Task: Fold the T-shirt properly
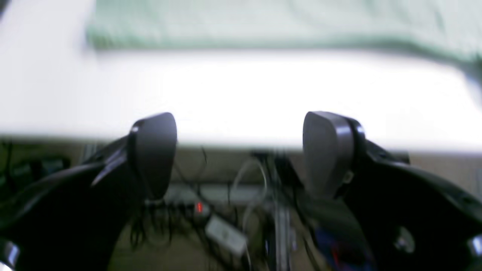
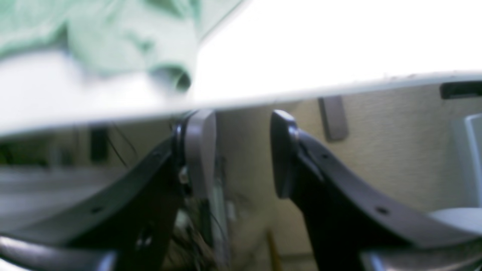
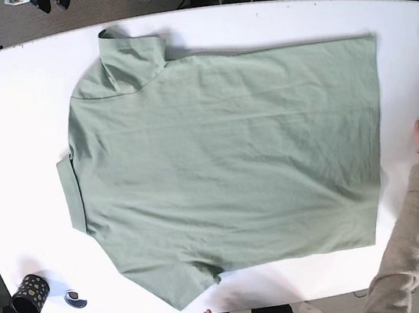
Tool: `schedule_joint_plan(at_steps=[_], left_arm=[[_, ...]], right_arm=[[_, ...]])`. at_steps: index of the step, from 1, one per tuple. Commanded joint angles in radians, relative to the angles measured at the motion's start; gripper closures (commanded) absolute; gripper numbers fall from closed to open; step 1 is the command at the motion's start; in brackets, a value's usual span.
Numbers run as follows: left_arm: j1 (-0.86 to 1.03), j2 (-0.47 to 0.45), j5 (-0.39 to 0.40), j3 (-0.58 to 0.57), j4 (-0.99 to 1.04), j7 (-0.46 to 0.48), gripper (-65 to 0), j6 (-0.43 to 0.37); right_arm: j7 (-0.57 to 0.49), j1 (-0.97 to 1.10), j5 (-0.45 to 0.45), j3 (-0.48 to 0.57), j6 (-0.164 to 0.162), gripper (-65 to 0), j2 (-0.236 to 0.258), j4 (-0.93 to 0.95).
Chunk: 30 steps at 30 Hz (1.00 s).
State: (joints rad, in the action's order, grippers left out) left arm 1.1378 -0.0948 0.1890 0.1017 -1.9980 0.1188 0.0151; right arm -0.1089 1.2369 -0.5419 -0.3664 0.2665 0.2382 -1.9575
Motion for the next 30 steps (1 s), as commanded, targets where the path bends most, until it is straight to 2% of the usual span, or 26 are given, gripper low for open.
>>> schedule_joint_plan(at_steps=[1, 5, 9, 12, 14, 17, 19, 23, 30], left_arm=[[-0.014, 0.000, 0.005, 0.002, -0.014, 0.020, -50.1, 0.000], [-0.078, 0.000, 0.007, -0.003, -0.014, 0.020, -56.5, 0.000], [-0.115, 0.000, 0.007, 0.000, -0.014, 0.020, -59.4, 0.000], [-0.137, -0.001, 0.007, 0.002, -0.013, 0.020, -59.7, 0.000], [-0.152, -0.001, 0.007, 0.002, -0.013, 0.020, -59.7, 0.000], [-0.176, -0.003, 0.007, 0.002, -0.011, 0.020, -59.7, 0.000], [-0.198, -0.003, 0.007, 0.003, -0.011, 0.020, -59.7, 0.000], [-0.227, -0.004, 0.007, 0.003, 0.004, 0.020, -59.7, 0.001], [-0.267, -0.004, 0.005, 0.005, 0.010, 0.018, -59.3, 0.001]], right_arm=[[-0.019, -0.026, -0.048, -0.016, 0.069, -23.1, 0.005, -0.015], [0.093, -0.105, -0.128, -0.021, 0.153, -23.1, 0.003, -0.015], [0.214, -0.170, -0.225, -0.030, 0.199, -23.6, 0.003, -0.015], [0.308, -0.213, -0.301, -0.046, 0.227, -29.5, 0.002, -0.015], [0.384, -0.250, -0.347, -0.066, 0.250, -36.8, 0.002, -0.015], [0.476, -0.293, -0.401, -0.098, 0.268, -44.2, -0.004, -0.015], [0.536, -0.326, -0.435, -0.115, 0.277, -46.3, -0.004, -0.010], [0.708, -0.428, -0.516, -0.162, 0.284, -44.9, -0.004, 0.039], [0.927, -0.589, -0.585, -0.230, 0.284, -39.5, -0.006, 0.197]])
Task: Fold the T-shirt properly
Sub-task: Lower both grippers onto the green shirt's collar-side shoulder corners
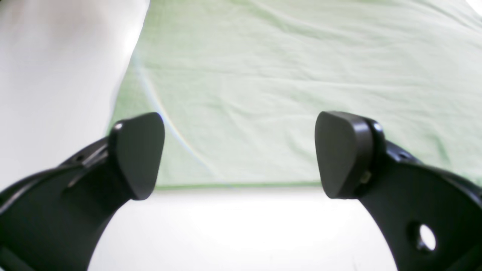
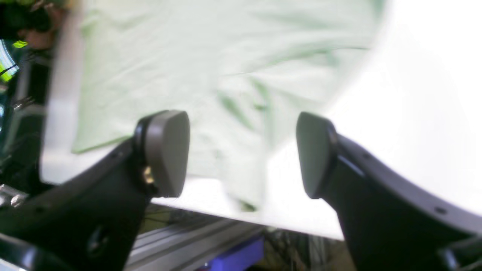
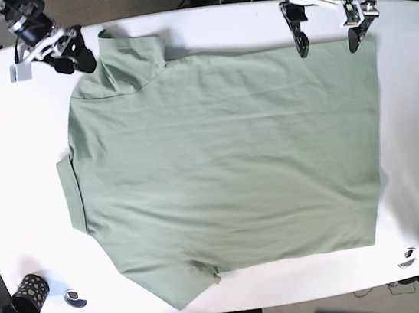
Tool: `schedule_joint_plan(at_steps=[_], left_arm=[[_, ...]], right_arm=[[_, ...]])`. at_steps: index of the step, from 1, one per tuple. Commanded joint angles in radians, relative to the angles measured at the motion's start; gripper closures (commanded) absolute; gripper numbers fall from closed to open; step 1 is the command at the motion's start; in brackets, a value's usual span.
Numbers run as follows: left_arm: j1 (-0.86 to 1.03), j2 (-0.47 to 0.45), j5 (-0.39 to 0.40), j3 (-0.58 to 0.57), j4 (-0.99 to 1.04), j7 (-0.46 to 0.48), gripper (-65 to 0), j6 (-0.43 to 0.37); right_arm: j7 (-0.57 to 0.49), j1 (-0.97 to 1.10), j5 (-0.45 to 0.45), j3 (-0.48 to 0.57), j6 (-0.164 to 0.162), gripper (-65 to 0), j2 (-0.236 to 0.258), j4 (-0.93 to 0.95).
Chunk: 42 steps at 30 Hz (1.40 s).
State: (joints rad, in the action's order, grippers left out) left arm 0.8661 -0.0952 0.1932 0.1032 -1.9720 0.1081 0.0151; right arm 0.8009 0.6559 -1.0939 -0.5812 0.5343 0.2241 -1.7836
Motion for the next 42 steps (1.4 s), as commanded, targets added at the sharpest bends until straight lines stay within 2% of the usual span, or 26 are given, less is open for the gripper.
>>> schedule_joint_plan(at_steps=[1, 9, 13, 19, 27, 35, 37, 40, 42], left_arm=[[0.000, -0.004, 0.001, 0.003, -0.016, 0.029, -59.3, 0.001], [-0.025, -0.005, 0.001, 0.005, -0.016, 0.029, -59.6, 0.001], [-0.032, -0.005, 0.001, 0.005, -0.013, 0.029, -59.6, 0.001], [-0.034, -0.005, 0.001, 0.005, -0.002, 0.029, -59.6, 0.001], [-0.034, -0.031, 0.010, 0.005, -0.002, 0.028, -59.7, 0.001], [-0.034, -0.131, 0.294, 0.048, 0.018, 0.028, -59.9, 0.001], [-0.028, -0.157, 0.331, 0.048, 0.018, 0.028, -59.9, 0.001], [-0.014, -0.196, 0.423, 0.051, 0.020, 0.028, -59.9, 0.001], [0.005, -0.229, 0.509, 0.076, 0.020, 0.028, -59.9, 0.001]], right_arm=[[0.036, -0.026, -0.035, -0.020, 0.016, -39.5, 0.008, 0.044], [0.062, -0.066, -0.036, -0.013, 0.008, -39.8, 0.004, 0.152], [0.064, -0.089, -0.016, -0.013, 0.007, -39.8, -0.036, 0.201], [0.067, -0.107, 0.028, -0.012, 0.007, -39.5, -0.042, 0.227], [0.076, -0.167, 0.028, -0.004, 0.005, -39.3, -0.042, 0.241], [0.087, -0.215, 0.028, 0.033, 0.005, -39.0, -0.044, 0.313], [0.087, -0.215, 0.028, 0.031, 0.005, -36.9, -0.053, 0.311], [0.087, -0.212, 0.028, 0.028, 0.005, -27.0, -0.056, 0.294], [0.087, -0.210, 0.028, 0.028, 0.005, -17.8, -0.056, 0.293]])
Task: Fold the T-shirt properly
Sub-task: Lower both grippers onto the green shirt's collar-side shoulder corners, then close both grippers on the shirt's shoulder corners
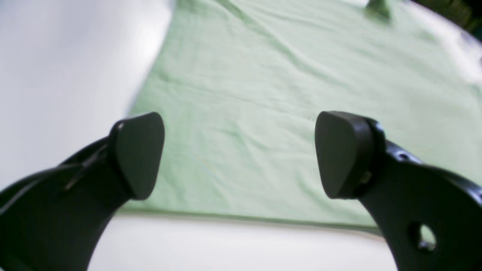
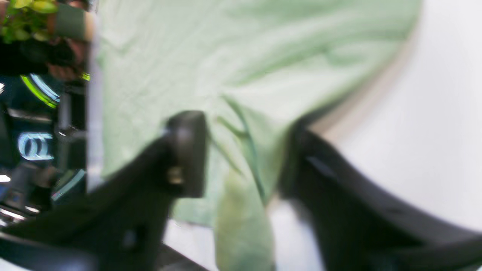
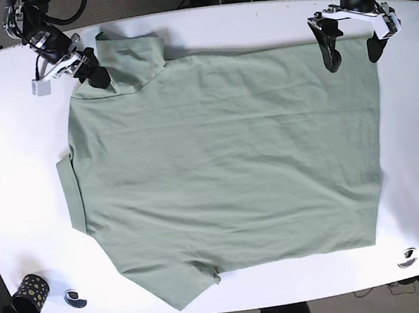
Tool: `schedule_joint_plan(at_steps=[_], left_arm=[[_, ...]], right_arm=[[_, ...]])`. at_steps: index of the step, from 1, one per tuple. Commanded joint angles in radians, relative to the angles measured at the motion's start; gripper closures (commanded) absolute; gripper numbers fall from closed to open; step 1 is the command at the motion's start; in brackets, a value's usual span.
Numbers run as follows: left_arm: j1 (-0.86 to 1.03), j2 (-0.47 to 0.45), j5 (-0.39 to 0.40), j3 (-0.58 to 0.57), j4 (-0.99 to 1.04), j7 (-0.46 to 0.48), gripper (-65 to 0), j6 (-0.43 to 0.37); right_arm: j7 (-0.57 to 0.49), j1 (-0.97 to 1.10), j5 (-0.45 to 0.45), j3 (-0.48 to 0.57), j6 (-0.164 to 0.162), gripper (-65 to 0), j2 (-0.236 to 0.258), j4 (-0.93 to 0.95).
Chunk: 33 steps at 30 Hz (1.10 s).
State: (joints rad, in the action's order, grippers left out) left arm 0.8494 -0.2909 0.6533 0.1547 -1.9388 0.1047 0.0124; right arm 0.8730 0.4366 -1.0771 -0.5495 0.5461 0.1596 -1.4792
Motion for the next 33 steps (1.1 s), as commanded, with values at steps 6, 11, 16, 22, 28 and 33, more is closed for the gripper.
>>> schedule_joint_plan(at_steps=[6, 11, 16, 22, 28, 33], left_arm=[[0.051, -0.095, 0.262, 0.046, 0.005, 0.031, -59.7, 0.004], [0.049, -0.164, 0.441, 0.044, 0.088, 0.030, -59.7, 0.004], [0.043, -0.207, 0.552, 0.038, 0.164, 0.030, -59.7, 0.070], [0.018, -0.205, 0.578, 0.053, 0.226, -0.044, -59.3, 0.128], [-0.025, -0.155, 0.580, 0.104, 0.273, -0.188, -58.2, 0.131], [-0.061, -0.126, 0.578, 0.144, 0.290, -0.280, -56.4, 0.131]], right_arm=[[0.015, 0.011, 0.011, -0.005, -0.007, 0.0, 0.008, -0.013], [0.015, 0.014, 0.011, -0.005, -0.007, 0.0, 0.010, -0.047], [0.015, 0.034, 0.011, -0.005, -0.007, 0.0, 0.010, -0.108], [0.015, 0.037, 0.011, -0.005, -0.007, 0.0, 0.011, -0.125], [0.015, 0.037, 0.011, -0.005, -0.007, 0.0, 0.011, -0.122], [0.015, 0.037, 0.011, -0.005, -0.007, 0.0, 0.022, -0.122]])
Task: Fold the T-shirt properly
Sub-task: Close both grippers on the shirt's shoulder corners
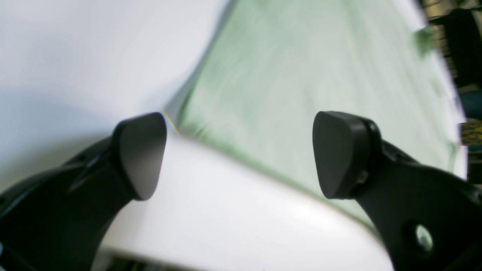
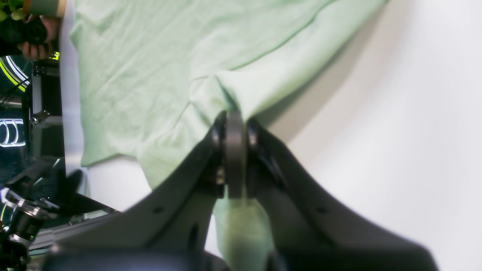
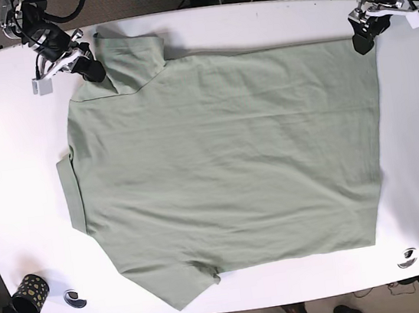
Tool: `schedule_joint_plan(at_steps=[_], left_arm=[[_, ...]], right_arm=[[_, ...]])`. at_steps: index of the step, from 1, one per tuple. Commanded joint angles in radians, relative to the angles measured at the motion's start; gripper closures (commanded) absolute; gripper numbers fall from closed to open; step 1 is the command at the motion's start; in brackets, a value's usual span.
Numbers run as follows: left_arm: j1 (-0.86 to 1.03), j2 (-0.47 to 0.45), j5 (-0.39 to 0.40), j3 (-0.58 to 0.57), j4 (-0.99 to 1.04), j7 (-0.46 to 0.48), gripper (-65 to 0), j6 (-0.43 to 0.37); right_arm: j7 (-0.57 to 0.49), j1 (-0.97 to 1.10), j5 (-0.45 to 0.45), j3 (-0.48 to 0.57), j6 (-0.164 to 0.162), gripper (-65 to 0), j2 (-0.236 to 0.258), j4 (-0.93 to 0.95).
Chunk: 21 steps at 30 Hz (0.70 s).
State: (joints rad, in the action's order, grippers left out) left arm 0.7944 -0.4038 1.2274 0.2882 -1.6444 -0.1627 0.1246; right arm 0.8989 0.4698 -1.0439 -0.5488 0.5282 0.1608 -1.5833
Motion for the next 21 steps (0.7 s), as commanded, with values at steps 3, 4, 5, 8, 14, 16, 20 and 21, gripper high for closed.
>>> schedule_joint_plan(at_steps=[3, 4, 5, 8, 14, 16, 20, 21], left_arm=[[-0.040, -0.013, 0.004, 0.012, 0.014, -0.067, -56.2, 0.019], [-0.043, -0.013, 0.004, 0.012, 0.020, -0.074, -56.1, 0.019], [-0.048, -0.013, 0.004, 0.012, 0.025, -0.080, -56.1, 0.019], [-0.063, -0.013, 0.004, 0.012, 0.039, -0.099, -56.0, 0.019], [-0.068, -0.013, -0.001, 0.012, 0.040, -0.107, -42.1, 0.019], [-0.071, -0.013, -0.001, 0.012, 0.040, -0.107, -33.1, 0.019], [-0.100, -0.013, -0.001, 0.012, 0.046, -0.107, -17.6, 0.019], [-0.102, -0.013, -0.001, 0.012, 0.056, -0.107, -14.2, 0.019]], right_arm=[[-0.011, 0.004, -0.022, -0.006, 0.011, 0.0, 0.023, -0.018], [-0.011, 0.004, -0.022, -0.006, 0.011, 0.0, 0.023, -0.018], [-0.011, 0.004, -0.022, -0.006, 0.011, 0.0, 0.023, -0.018], [-0.011, 0.004, -0.022, -0.006, 0.011, 0.0, 0.023, -0.019], [-0.011, 0.005, -0.022, -0.006, 0.011, 0.0, 0.023, -0.019], [-0.011, 0.005, -0.022, -0.006, 0.011, 0.0, 0.023, -0.019], [-0.013, 0.005, -0.022, -0.006, 0.013, 0.0, 0.023, -0.018], [-0.013, 0.004, -0.022, -0.006, 0.013, 0.0, 0.023, -0.018]])
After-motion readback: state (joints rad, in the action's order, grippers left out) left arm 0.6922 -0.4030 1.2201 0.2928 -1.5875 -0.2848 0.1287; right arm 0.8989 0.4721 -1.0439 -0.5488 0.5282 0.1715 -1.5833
